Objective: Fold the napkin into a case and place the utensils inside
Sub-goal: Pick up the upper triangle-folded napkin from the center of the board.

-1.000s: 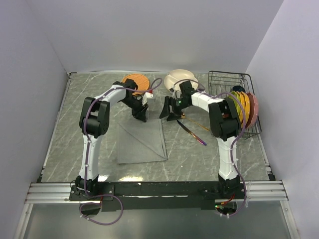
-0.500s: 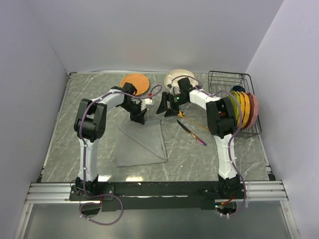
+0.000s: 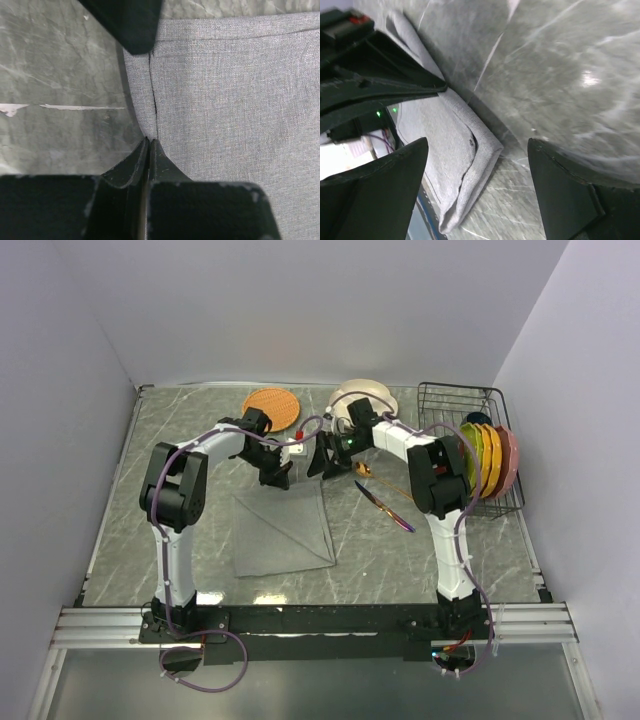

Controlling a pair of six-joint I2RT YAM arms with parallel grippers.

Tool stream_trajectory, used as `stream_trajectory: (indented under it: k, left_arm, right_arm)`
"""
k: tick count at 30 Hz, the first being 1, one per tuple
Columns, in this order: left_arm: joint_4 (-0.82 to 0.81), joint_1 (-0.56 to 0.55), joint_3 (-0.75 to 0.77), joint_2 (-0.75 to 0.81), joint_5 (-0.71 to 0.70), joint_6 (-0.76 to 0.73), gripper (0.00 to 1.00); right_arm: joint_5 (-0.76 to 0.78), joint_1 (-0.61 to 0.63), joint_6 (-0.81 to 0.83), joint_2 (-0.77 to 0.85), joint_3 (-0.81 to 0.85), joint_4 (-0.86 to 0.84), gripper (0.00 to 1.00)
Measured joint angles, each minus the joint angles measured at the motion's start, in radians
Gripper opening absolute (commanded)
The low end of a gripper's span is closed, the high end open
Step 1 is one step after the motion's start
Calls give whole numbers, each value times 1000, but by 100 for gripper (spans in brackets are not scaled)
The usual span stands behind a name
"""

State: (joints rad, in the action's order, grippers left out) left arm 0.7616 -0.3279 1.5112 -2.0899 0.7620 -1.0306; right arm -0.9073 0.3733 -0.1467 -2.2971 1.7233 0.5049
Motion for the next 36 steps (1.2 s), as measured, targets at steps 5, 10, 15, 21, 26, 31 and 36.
stream_trajectory:
  k: [5,10,15,21,26,31,36]
  left_arm:
    - [-9,0,0,3,0,-5,1]
    - [-9,-1,0,3,0,-16,1]
    - [-9,-1,0,3,0,-29,1]
    - [-9,-1,0,3,0,-41,1]
    - [-9,-1,0,3,3,-53,1]
    - [-8,-1,0,4,9,-73,1]
    - [-3,-1,0,4,9,-86,39]
  right_arm:
    - [-20,23,66,-3,0,34,76]
    - [-29,35,126,-8,0,66,58]
    - [-27,38,171,-18,-1,95,48]
    - [-26,42,193,-19,-1,103,44]
    - [-27,45,196,-20,-1,104,48]
    - [-35,47,200,-29,-1,102,28]
    - [-37,48,201,-37,-1,102,5]
